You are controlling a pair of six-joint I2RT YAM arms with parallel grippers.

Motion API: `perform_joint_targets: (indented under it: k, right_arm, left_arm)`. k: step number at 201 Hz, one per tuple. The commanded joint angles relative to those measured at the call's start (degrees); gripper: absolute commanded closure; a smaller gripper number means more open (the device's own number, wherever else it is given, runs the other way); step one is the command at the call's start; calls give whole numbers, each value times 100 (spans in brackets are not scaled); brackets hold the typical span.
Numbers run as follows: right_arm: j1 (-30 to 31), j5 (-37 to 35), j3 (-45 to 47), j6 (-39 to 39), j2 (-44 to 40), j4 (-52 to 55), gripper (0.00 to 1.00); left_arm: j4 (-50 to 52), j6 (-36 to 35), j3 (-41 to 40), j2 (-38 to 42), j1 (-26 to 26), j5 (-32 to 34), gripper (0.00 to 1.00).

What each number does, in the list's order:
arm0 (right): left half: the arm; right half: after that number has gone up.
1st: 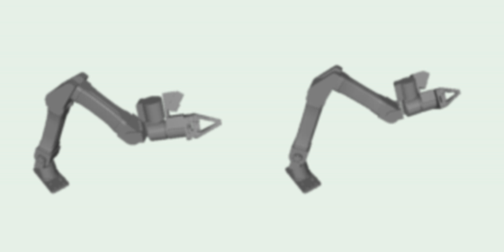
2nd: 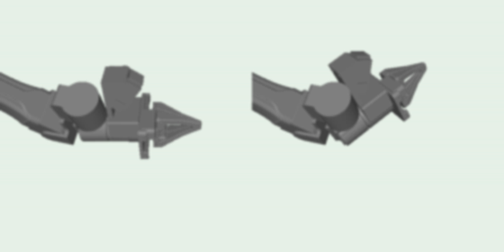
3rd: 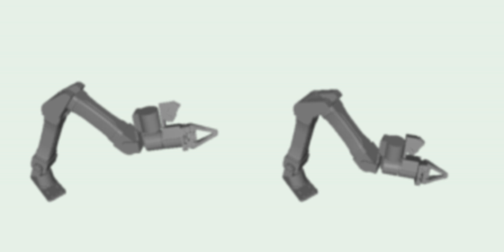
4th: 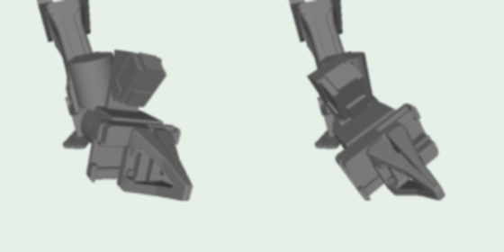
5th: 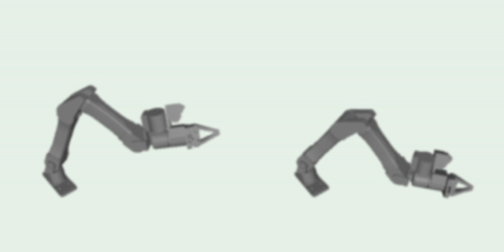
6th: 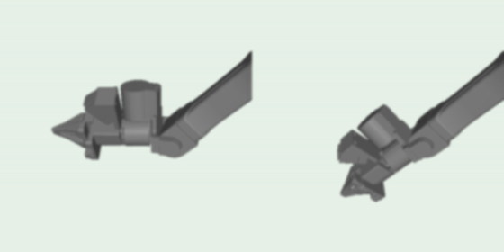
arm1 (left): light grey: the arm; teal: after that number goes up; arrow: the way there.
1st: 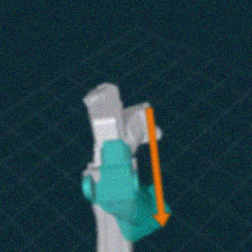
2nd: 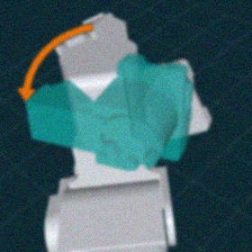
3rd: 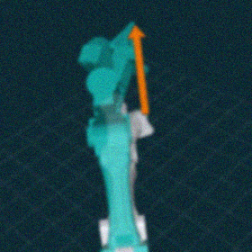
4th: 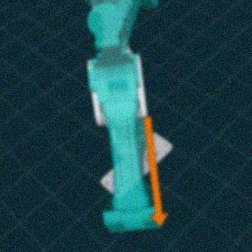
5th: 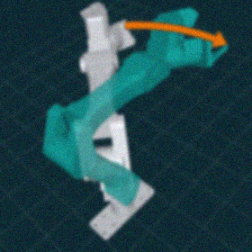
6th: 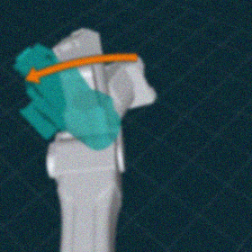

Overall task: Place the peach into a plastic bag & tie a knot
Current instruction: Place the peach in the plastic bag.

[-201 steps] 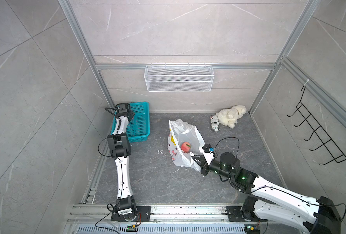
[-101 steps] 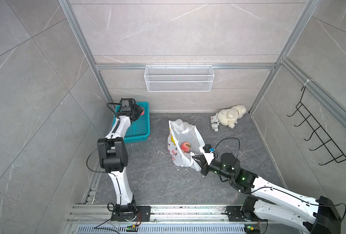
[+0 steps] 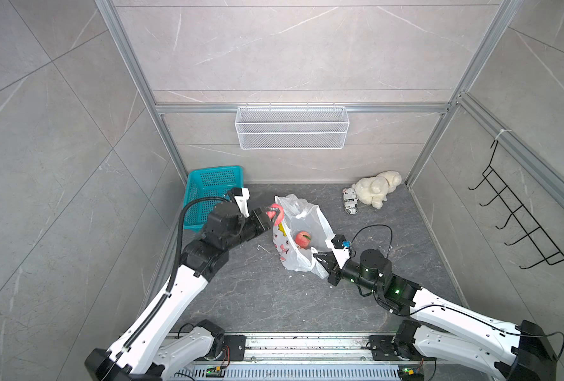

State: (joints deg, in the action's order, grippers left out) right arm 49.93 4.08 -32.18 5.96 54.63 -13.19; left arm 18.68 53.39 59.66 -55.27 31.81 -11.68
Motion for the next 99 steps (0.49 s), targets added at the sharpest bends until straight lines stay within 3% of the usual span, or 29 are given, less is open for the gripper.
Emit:
perform_joint_targets:
  k: [1, 36, 65, 99]
  right_arm:
    - [39, -86, 81, -20, 4, -155, 100]
    - [40, -70, 118, -27, 34, -230, 100]
    - [42, -6, 129, -26, 91, -258, 100]
    - [41, 10, 133, -34, 74, -256, 100]
  left_arm:
    - [242, 605, -524, 235, 530, 186, 68]
    - [-67, 656, -471, -142, 1308, 384, 69]
    - [-345, 618, 59, -860, 1354, 293, 70]
    - [-359, 438, 749, -1659, 1345, 860, 67]
